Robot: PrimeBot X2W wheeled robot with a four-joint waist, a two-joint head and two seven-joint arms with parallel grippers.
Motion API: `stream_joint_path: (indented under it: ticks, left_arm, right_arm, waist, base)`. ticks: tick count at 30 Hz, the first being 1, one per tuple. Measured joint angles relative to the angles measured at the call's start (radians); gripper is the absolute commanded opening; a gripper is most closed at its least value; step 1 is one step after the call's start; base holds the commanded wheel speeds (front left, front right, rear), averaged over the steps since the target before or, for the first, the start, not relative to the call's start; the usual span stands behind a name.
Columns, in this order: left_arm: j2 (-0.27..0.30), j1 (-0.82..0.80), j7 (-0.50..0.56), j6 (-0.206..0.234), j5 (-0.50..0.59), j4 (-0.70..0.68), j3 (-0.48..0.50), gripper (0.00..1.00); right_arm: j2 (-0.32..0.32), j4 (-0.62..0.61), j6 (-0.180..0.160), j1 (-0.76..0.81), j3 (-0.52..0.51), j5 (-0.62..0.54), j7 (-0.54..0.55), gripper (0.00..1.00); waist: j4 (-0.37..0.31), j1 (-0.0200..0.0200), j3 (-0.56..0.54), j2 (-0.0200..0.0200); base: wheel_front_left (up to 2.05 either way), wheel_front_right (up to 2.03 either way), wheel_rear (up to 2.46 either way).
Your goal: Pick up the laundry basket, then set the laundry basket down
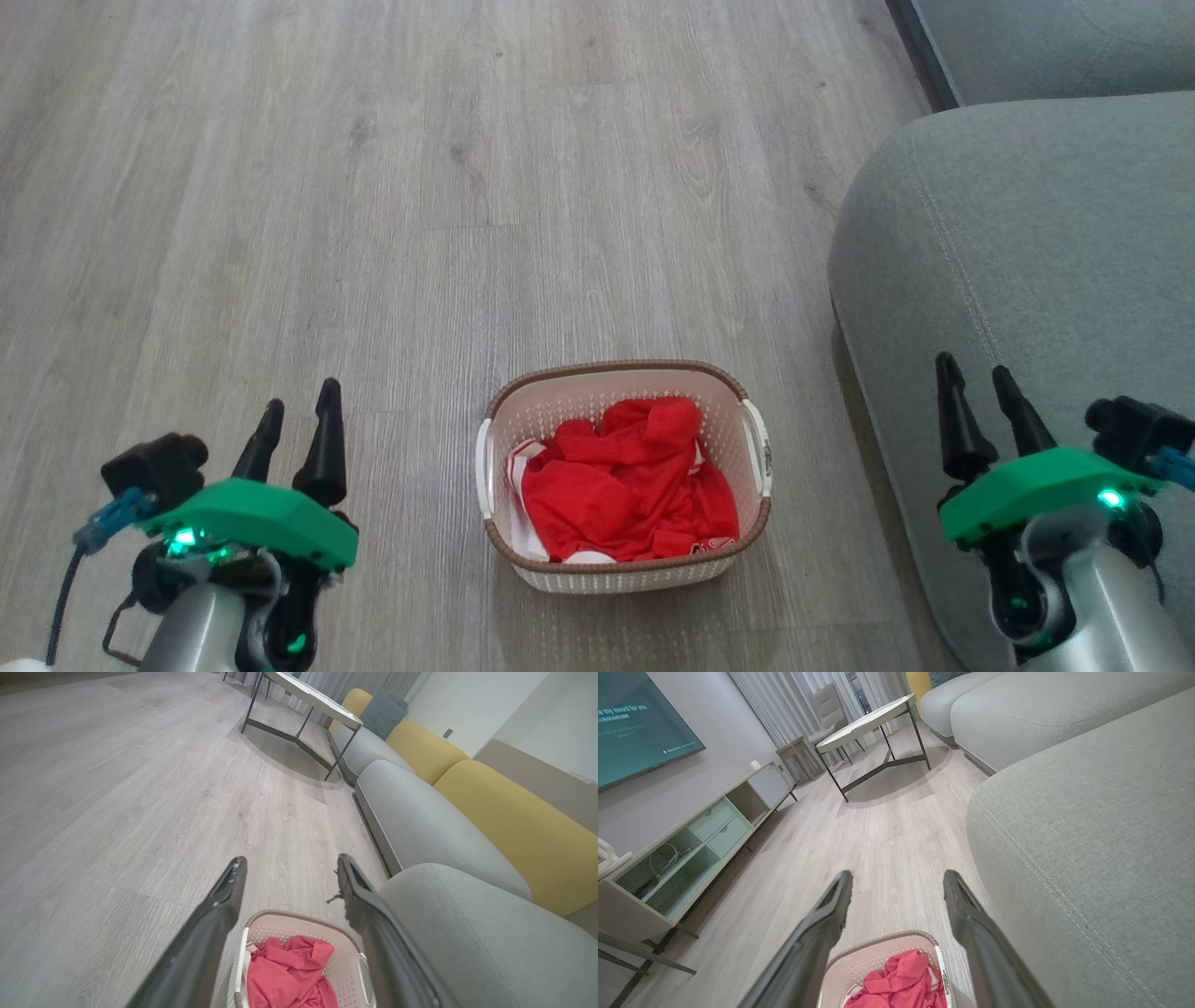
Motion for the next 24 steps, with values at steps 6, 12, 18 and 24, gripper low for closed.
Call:
stream_joint_path:
  ticks: [6,12,18,24]
  left_arm:
    - [0.01,-0.006,-0.018,0.024,0.065,0.009,-0.021,1.0]
    - [0.015,-0.016,-0.025,0.039,0.118,0.016,-0.025,1.0]
    - [0.025,-0.018,-0.03,0.067,0.174,0.02,-0.029,1.0]
    - [0.032,-0.019,-0.034,0.087,0.236,0.023,-0.049,1.0]
  right_arm:
    - [0.0,0.021,0.0,-0.008,0.02,-0.074,-0.013,1.0]
    - [-0.002,0.034,0.0,-0.024,0.026,-0.141,-0.034,1.0]
    - [-0.002,0.048,0.0,-0.024,0.032,-0.2,-0.05,1.0]
    - [-0.002,0.062,0.0,-0.024,0.037,-0.257,-0.063,1.0]
  waist:
    - [-0.001,0.0,-0.002,0.0]
    - [-0.003,0.0,-0.005,0.0]
    - [-0.004,0.0,-0.005,0.0]
    - [-0.001,0.0,-0.005,0.0]
  base:
    - [0.0,0.0,0.0]
    - [0.0,0.0,0.0]
    - [0.0,0.0,0.0]
    - [0.0,0.0,0.0]
